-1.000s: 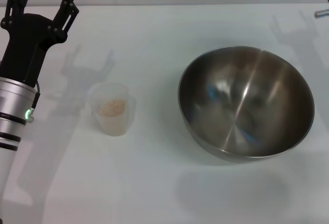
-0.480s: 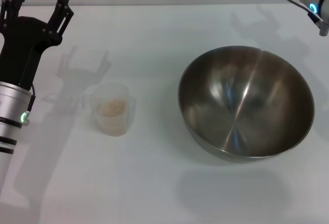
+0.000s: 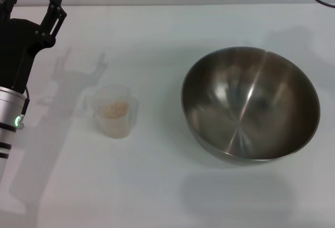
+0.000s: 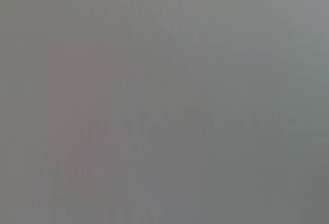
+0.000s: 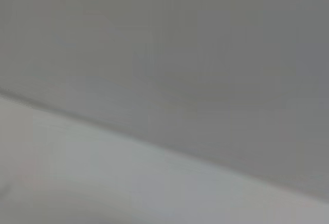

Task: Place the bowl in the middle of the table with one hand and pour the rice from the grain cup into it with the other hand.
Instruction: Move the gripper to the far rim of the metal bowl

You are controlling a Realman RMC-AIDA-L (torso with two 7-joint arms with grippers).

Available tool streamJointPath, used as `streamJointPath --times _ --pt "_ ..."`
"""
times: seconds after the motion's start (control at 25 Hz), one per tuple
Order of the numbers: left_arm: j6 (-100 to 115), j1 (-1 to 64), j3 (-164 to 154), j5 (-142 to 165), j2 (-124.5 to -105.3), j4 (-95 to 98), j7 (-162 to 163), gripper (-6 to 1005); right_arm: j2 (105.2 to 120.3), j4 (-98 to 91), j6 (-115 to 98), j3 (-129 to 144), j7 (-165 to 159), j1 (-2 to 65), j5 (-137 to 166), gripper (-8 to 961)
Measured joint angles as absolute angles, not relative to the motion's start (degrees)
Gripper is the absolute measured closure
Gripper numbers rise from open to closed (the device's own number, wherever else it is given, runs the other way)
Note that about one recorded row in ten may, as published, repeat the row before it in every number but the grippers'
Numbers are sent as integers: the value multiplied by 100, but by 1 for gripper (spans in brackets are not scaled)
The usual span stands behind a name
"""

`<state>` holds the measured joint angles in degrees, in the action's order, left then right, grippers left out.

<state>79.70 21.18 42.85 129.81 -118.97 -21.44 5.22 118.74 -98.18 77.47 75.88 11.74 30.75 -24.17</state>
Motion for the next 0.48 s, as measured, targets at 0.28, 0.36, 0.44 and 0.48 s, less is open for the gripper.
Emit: streamJointPath --times 0.28,0.36,0.44,0.48 --pt "8153 2150 4301 12981 -11892 -2013 519 128 11740 -8983 9264 6959 2054 3858 -2402 206" --pt "8179 2157 4316 12981 -11890 -1995 519 128 11711 -8774 9367 6968 2118 3976 -2252 206" --pt "8185 2159 4340 12981 -11885 -1988 519 128 11706 -8677 9442 6981 2178 4038 -2090 207" --pt "8185 2161 4350 12981 -11883 -1982 519 128 11710 -8660 9481 6988 2218 4053 -2039 207"
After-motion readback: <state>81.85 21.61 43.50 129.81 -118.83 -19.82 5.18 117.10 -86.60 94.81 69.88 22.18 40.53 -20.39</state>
